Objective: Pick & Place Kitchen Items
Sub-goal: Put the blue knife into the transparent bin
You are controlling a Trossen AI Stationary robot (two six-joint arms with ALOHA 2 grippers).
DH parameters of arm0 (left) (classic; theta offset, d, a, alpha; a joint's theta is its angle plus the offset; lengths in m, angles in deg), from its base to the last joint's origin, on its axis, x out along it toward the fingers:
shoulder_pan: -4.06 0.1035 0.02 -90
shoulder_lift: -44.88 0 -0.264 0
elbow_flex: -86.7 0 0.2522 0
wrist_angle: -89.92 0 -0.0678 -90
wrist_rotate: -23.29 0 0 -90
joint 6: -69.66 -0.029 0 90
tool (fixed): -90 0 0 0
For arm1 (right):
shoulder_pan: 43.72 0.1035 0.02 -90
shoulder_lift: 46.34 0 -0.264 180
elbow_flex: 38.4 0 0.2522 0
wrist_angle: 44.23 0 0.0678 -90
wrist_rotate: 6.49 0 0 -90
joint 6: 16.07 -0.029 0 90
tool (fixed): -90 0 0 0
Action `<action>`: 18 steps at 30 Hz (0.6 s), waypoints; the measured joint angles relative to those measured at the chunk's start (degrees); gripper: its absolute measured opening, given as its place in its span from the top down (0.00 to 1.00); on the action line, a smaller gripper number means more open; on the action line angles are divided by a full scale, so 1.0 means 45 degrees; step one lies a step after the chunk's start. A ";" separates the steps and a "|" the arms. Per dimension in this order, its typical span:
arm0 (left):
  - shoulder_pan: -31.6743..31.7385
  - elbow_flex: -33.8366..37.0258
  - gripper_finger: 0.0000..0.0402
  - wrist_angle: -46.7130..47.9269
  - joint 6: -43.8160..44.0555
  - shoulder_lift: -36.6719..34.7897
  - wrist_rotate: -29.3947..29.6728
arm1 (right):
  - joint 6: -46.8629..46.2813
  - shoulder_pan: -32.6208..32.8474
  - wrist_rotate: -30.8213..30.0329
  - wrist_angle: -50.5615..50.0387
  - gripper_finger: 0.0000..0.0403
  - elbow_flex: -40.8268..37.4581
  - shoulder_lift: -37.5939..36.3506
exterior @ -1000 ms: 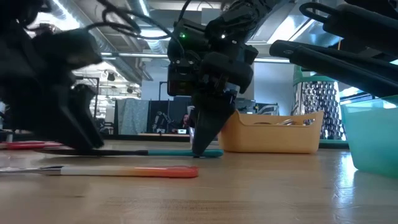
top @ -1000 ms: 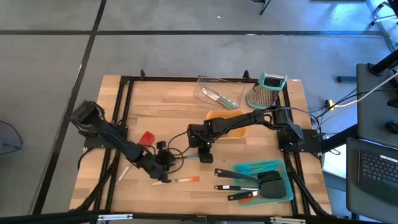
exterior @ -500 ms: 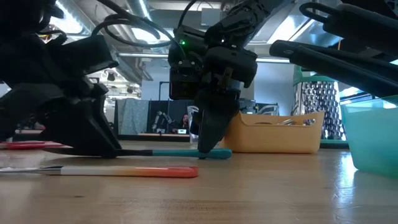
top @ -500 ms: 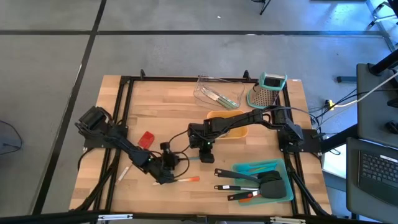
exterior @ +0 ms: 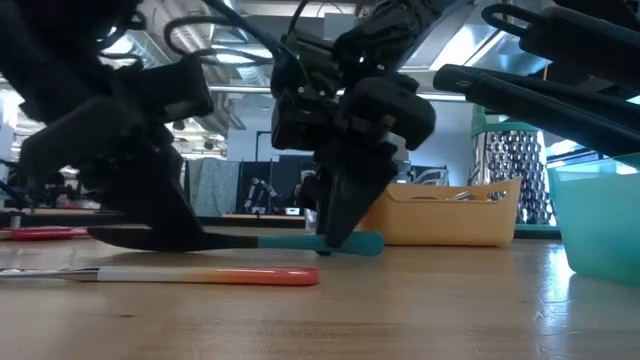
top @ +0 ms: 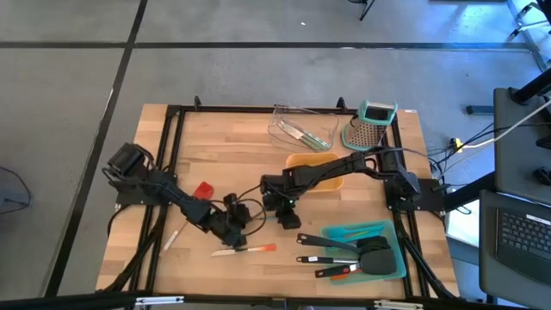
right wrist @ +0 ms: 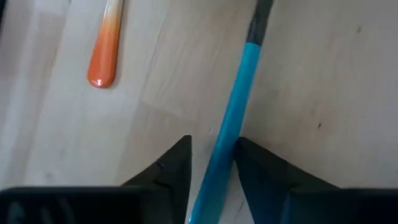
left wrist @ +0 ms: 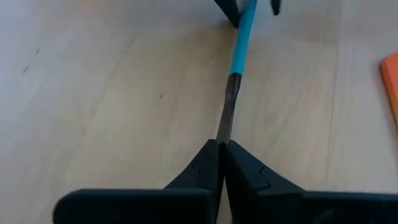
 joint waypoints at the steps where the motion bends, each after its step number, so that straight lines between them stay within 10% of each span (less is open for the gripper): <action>1: 0.0049 0.0012 0.99 0.0030 0.0067 -0.0134 -0.0184 | 0.0169 0.0049 -0.0338 -0.0009 0.67 0.0000 -0.0045; 8: 0.0708 0.0124 1.00 -0.0190 0.0945 -0.0680 -0.2288 | 0.1061 0.0565 -0.2940 -0.0067 0.66 0.0019 -0.0156; 18: 0.0909 0.0166 1.00 -0.1122 0.0799 -0.0690 -0.2991 | 0.0177 0.1128 -0.5048 0.0000 0.89 0.0051 -0.0177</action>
